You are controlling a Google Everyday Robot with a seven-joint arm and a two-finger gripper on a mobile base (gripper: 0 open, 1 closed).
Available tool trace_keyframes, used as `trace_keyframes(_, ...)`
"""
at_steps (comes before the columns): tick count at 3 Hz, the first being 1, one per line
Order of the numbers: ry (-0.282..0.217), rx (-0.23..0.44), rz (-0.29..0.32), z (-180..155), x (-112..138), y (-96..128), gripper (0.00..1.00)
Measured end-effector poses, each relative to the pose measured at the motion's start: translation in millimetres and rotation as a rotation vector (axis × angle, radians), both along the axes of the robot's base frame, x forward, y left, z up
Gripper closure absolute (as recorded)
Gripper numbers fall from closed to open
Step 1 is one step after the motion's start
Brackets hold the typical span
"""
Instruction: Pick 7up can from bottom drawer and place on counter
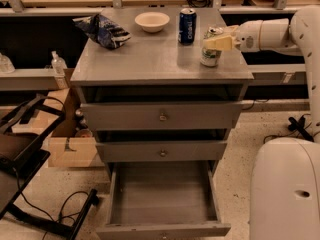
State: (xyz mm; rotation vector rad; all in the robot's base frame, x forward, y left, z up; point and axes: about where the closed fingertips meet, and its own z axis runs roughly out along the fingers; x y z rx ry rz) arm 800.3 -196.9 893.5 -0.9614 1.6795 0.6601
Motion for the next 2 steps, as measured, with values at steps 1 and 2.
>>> trace_keyframes(1, 0.003, 0.001, 0.005, -2.0, 1.1, 3.6, 0.04)
trace_keyframes(2, 0.004, 0.001, 0.007, -3.0, 1.7, 5.4, 0.00)
